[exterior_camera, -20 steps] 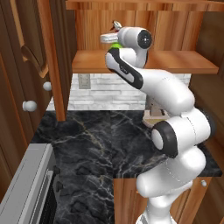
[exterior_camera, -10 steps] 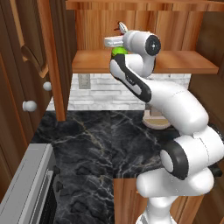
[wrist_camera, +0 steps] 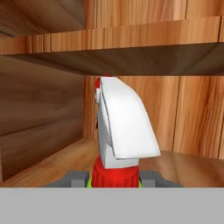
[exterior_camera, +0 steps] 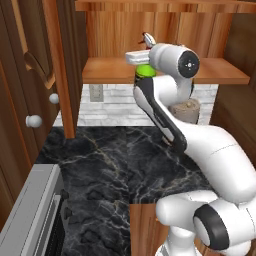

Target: Move the cutting board and knife to the sink. Then move spray from the cabinet to the counter.

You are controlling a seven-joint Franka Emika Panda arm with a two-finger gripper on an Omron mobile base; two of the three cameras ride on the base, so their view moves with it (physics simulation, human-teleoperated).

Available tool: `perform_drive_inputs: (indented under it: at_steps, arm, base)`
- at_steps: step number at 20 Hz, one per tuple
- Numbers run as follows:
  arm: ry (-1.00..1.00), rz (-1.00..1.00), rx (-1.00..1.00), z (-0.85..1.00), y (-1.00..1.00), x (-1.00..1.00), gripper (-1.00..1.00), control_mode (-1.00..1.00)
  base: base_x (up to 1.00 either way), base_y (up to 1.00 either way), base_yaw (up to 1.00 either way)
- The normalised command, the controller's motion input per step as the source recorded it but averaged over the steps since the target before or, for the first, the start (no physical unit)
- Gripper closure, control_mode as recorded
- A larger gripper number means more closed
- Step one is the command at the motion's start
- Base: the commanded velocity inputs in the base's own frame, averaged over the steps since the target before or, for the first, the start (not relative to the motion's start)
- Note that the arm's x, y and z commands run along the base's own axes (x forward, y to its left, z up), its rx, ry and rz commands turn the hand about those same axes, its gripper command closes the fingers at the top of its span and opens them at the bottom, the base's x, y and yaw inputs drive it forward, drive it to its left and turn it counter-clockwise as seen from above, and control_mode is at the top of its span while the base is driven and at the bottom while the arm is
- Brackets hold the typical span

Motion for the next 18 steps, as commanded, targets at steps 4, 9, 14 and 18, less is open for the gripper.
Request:
perform_drive_inputs:
  at_steps: [4, 9, 14, 18]
  arm:
    - [0.0, -0.05, 0.0, 0.0, 0.0, -1.0, 1.0, -1.0]
    - [-0.02, -0.01, 0.0, -0.02, -0.07, -0.88, 1.0, -1.0]
    - [0.0, -0.01, 0.0, -0.15, -0.17, -0.68, 1.0, -1.0]
    - [0.0, -0.01, 0.0, -0.31, -0.25, -0.46, 1.0, -1.0]
  base:
    - [0.0, 0.0, 0.0]
    - [0.0, 0.0, 0.0]
    - [0.0, 0.0, 0.0]
    - [0.0, 0.0, 0.0]
